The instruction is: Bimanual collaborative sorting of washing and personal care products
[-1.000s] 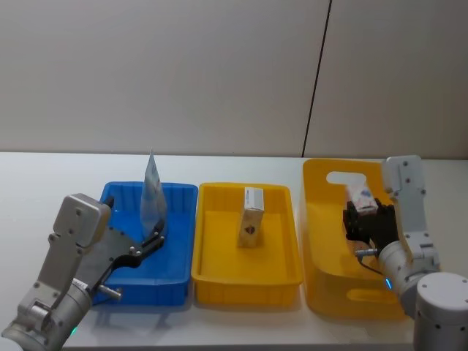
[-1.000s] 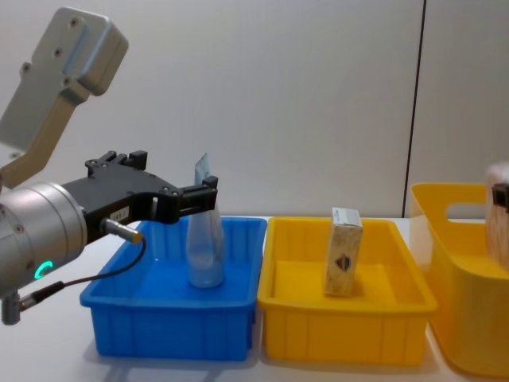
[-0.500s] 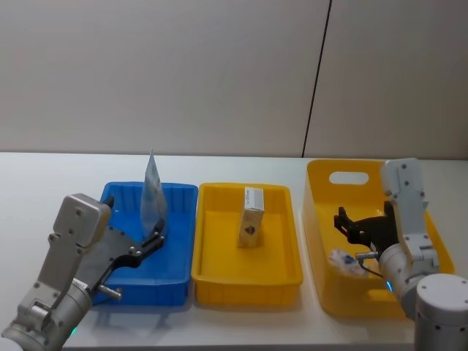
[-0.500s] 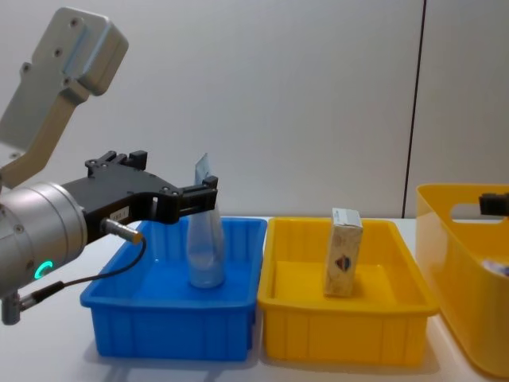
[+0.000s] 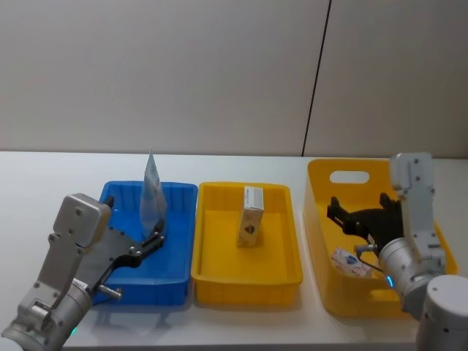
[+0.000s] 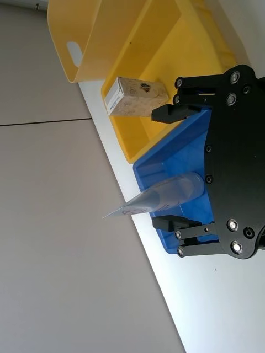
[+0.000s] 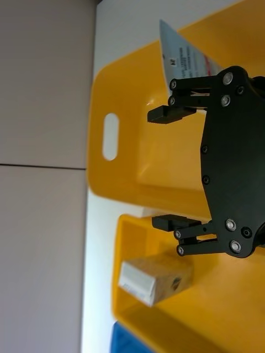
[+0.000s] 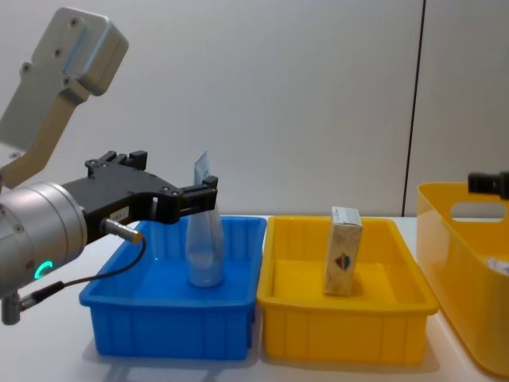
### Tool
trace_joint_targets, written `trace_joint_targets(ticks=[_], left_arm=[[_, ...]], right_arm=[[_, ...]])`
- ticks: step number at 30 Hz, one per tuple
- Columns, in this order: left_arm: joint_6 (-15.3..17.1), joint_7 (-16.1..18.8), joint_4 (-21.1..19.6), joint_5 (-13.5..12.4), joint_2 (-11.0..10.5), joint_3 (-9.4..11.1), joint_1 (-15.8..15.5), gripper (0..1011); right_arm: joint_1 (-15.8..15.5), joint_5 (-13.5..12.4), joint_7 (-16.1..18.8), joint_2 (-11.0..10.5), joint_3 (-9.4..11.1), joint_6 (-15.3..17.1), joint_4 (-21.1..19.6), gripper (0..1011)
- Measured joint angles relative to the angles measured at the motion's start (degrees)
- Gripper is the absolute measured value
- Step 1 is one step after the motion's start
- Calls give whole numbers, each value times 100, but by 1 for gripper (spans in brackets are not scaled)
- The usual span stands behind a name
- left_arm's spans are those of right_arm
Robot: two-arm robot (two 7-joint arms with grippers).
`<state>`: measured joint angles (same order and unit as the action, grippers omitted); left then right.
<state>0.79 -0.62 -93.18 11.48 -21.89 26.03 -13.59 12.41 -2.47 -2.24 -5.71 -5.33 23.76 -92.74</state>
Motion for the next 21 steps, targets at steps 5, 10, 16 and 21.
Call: trace_joint_targets(ticks=[5,10,16,21], left_arm=[[0,0,0,0,0,0,0,1001],[0,0,0,0,0,0,0,1001],[0,0,0,0,0,0,0,1001],[0,0,0,-1,0,0,0,1001]], right_arm=[[-39,-239,222,74,93,-316,-120,1004],[-72,-539,463,151,200,-587,-249,1004],[-110,-880,720,224,305,-821,-415,1004],[-120,-897,732,220,303,-837,-423,1004]])
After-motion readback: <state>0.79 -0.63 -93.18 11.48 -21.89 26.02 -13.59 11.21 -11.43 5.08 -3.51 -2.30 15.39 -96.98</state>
